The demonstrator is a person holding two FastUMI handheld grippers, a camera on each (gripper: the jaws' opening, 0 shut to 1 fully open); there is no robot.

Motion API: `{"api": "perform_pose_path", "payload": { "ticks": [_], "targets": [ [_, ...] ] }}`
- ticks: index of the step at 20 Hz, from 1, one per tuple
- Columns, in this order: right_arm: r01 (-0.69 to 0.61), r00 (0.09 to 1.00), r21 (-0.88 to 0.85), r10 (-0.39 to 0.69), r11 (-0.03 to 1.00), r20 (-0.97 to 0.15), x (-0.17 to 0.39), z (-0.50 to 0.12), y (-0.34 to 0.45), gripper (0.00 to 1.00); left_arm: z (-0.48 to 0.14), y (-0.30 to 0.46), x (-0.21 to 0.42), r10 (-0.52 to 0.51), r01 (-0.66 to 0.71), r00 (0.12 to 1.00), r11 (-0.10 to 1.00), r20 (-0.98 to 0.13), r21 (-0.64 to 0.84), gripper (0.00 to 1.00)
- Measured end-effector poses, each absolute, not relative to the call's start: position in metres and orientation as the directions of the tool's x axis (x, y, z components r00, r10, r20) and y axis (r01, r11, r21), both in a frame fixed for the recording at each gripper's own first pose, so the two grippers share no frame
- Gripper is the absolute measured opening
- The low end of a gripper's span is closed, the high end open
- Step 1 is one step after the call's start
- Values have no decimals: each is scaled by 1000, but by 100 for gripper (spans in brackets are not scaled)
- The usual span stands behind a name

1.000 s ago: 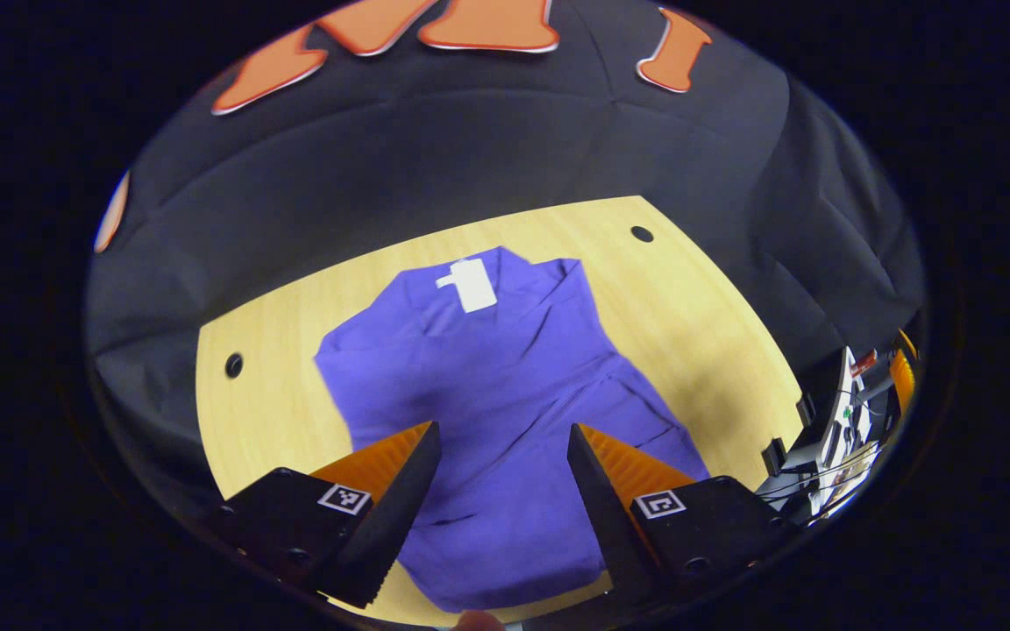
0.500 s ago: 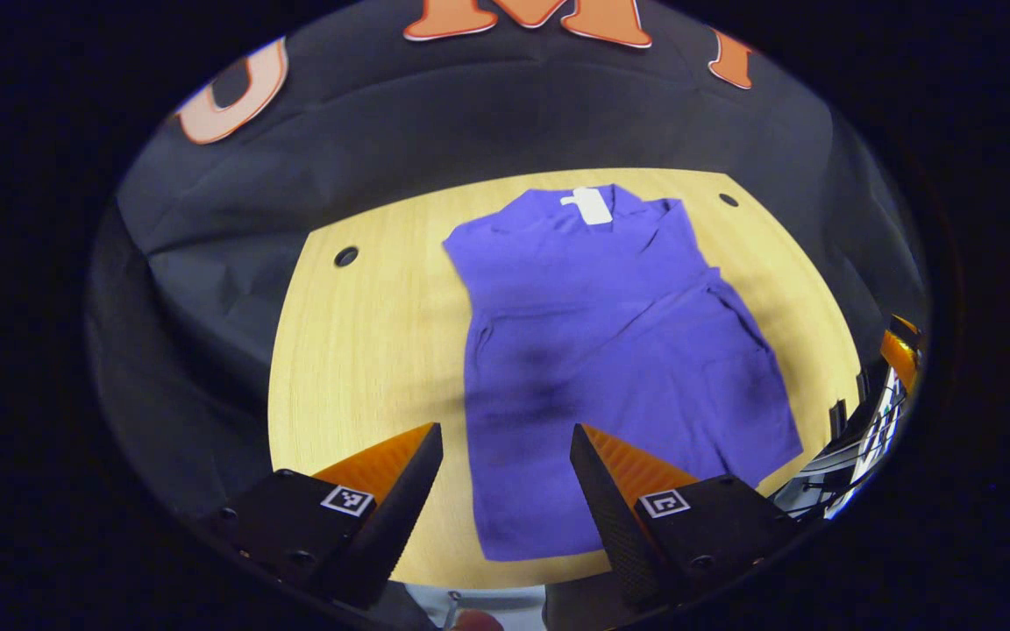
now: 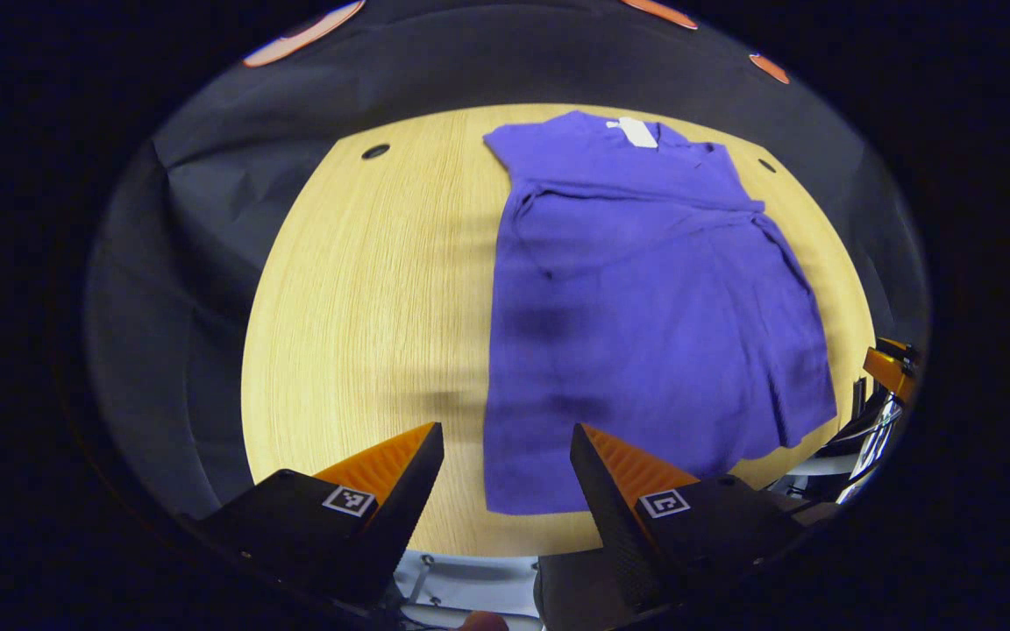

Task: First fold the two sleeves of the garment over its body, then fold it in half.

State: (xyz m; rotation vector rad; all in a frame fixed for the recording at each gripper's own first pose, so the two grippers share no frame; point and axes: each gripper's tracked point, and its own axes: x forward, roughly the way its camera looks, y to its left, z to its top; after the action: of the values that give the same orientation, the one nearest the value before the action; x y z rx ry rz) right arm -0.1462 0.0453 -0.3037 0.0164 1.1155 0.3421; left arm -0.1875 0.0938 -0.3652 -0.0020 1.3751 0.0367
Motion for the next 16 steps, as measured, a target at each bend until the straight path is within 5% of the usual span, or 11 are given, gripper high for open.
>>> {"api": "perform_pose_path", "payload": {
  "ticks": [16],
  "targets": [
    [-182,116,217,240,959,-964,-213,-365,44,88,-427,97,-255,-65,-97,-28,993,-997,-62,89]
  ]
}}
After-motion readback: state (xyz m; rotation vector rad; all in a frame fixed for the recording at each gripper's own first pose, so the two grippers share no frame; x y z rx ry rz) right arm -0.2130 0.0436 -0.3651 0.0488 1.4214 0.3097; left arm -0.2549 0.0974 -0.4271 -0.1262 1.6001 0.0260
